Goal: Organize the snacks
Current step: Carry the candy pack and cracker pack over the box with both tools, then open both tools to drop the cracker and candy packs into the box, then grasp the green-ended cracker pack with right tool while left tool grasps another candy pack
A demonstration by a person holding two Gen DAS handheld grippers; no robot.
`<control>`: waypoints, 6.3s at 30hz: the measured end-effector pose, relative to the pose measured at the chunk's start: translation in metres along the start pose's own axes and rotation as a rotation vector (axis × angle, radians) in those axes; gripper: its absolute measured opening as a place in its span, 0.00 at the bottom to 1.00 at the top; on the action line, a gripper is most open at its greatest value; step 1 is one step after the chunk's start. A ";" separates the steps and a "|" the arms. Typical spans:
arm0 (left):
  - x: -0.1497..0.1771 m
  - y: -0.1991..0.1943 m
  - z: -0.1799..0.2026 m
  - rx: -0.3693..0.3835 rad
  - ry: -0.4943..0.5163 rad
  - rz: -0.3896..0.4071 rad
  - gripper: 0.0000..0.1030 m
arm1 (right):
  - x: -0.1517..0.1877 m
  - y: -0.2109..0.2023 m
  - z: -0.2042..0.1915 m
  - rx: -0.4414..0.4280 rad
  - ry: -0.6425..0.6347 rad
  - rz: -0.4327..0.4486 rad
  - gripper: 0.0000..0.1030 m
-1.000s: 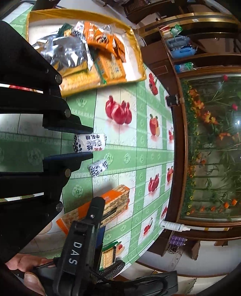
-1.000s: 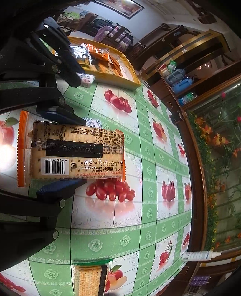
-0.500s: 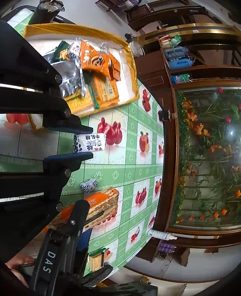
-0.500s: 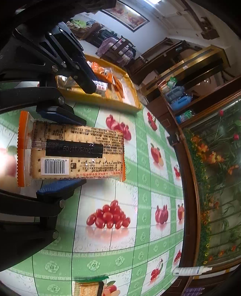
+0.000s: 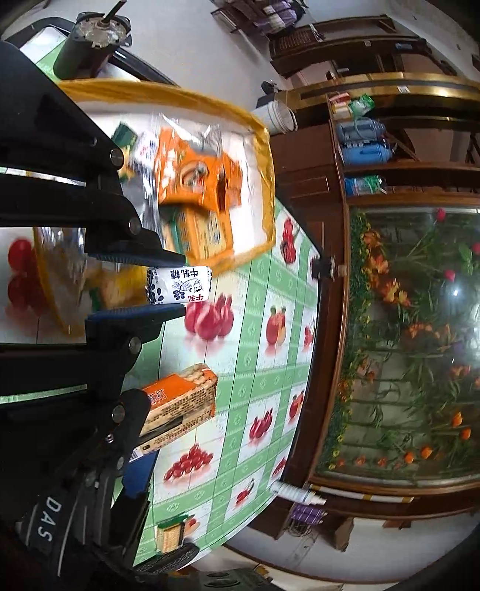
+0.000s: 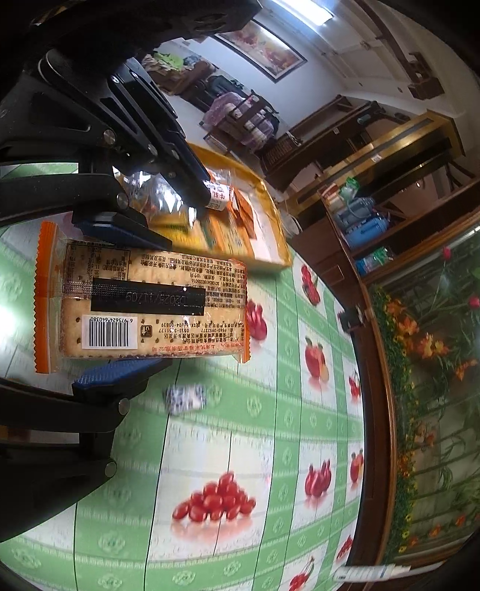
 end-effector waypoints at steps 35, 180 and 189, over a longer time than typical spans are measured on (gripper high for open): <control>0.023 0.028 -0.086 -0.200 -0.087 -0.001 0.17 | -0.014 0.103 -0.077 -0.053 -0.074 -0.082 0.53; 0.005 0.046 0.121 0.313 0.106 -0.320 0.59 | 0.002 -0.046 0.163 0.436 0.014 -0.093 0.47; 0.020 0.078 0.141 0.163 0.178 -0.311 0.18 | 0.002 -0.055 0.174 0.366 0.133 -0.068 0.47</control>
Point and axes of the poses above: each gripper's, at about its wrist camera, not at the fingertips, and y roughly the way its jaws point, z to its right, x to its underside, the point moved 3 cm from there along y, roughly the way its jaws point, and after that the axes turned 4 degrees about -x, right-handed, at the moved point
